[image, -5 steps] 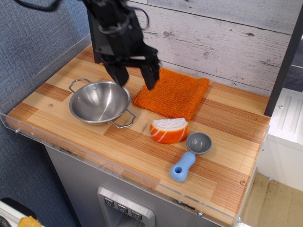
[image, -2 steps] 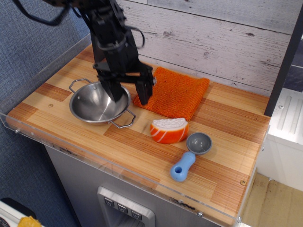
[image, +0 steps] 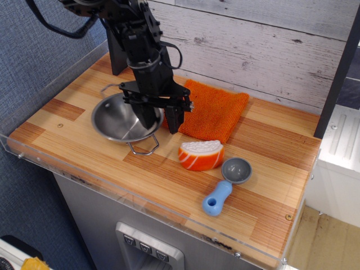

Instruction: Move the bowl to bottom left corner of table

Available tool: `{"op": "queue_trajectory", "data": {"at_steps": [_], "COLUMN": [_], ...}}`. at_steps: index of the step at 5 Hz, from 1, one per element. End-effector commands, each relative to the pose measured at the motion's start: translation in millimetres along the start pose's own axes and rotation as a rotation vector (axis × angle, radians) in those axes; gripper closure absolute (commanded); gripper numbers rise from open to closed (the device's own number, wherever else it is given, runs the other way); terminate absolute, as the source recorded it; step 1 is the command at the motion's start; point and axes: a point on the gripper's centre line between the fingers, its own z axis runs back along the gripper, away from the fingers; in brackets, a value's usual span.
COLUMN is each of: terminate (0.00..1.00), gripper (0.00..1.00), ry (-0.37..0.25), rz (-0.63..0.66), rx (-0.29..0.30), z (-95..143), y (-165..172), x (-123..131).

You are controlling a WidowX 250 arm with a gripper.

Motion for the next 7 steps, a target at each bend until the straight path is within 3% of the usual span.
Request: {"op": "queue_trajectory", "data": {"at_steps": [1,5,7], "terminate": [0.00,0.00,0.00], "gripper": [1.00,1.00,1.00], "ry": [-0.048,-0.086,-0.108], "rz": [-0.053,-0.017,-0.005], "rx": [0.008,0.015,0.055], "z": [19,60,60], "y": [-11,-10,14], "x": [4,-9,-7]}}
